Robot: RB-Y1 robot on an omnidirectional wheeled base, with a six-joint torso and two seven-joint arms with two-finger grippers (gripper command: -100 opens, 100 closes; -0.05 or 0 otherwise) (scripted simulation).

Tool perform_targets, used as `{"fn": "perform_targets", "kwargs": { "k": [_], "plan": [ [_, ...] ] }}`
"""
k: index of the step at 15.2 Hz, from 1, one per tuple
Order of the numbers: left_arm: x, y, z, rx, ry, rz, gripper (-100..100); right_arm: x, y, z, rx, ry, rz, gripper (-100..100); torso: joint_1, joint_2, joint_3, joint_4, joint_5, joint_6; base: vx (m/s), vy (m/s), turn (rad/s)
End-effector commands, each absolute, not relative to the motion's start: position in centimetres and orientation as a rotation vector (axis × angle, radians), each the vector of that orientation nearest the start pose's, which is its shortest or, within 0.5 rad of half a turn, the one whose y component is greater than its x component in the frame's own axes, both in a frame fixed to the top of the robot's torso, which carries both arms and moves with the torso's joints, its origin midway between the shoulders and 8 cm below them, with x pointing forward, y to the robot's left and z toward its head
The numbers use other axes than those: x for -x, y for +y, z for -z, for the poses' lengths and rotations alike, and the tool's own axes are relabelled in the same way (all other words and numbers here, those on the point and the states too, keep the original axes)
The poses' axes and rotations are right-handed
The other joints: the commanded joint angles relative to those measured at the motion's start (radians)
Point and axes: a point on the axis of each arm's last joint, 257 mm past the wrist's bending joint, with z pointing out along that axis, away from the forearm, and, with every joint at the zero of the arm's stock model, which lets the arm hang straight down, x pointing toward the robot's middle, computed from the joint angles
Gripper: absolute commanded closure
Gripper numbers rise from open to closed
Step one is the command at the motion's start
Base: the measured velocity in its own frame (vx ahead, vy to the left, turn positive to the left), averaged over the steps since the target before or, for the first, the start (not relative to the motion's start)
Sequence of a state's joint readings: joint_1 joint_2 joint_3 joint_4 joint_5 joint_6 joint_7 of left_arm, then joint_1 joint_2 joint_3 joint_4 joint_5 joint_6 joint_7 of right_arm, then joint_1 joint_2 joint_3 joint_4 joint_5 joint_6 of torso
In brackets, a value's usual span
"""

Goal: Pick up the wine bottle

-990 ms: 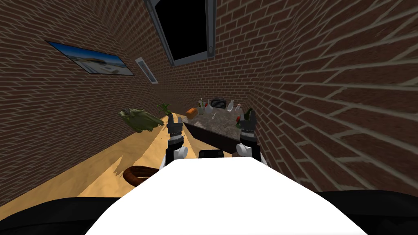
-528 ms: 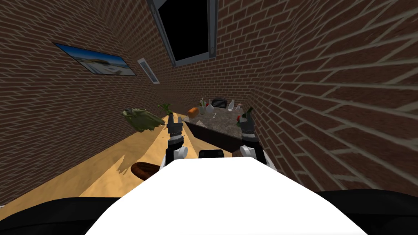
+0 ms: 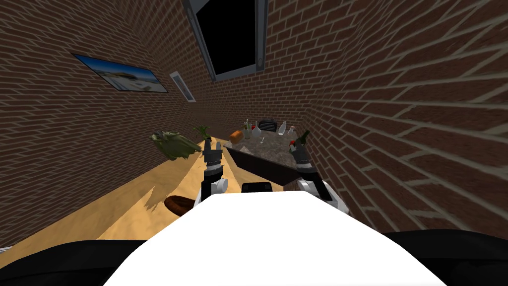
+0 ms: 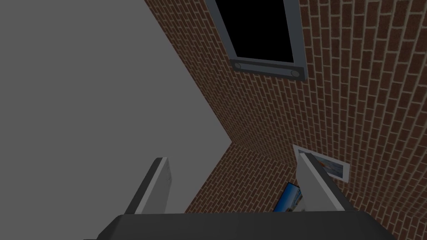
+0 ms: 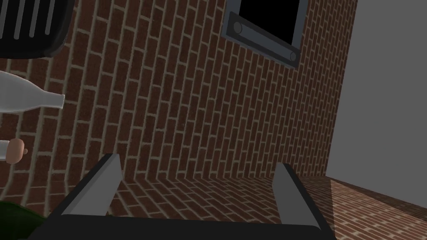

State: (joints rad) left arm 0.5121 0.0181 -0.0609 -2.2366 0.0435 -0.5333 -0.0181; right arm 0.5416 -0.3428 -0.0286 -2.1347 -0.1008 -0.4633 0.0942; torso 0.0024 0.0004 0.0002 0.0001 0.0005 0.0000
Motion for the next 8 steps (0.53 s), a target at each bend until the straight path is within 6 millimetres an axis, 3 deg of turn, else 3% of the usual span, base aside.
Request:
{"fn": "perform_targets", "kwargs": {
  "k": [1, 8],
  "plan": [
    [-34.8, 26.5, -0.7, 0.693, 0.620, 1.364, 0, -37.1, -30.1, 6.9, -0.590, 1.052, -1.132, -100, 0.000, 0.000, 0.000, 0.000, 0.000, 0.000, 0.000, 0.039, 0.009],
    [-34.8, 26.5, -0.7, 0.693, 0.620, 1.364, 0, -37.9, -33.1, 11.3, -0.574, 1.269, -0.989, -100, 0.000, 0.000, 0.000, 0.000, 0.000, 0.000, 0.002, 0.041, 0.014]
  ]
}}
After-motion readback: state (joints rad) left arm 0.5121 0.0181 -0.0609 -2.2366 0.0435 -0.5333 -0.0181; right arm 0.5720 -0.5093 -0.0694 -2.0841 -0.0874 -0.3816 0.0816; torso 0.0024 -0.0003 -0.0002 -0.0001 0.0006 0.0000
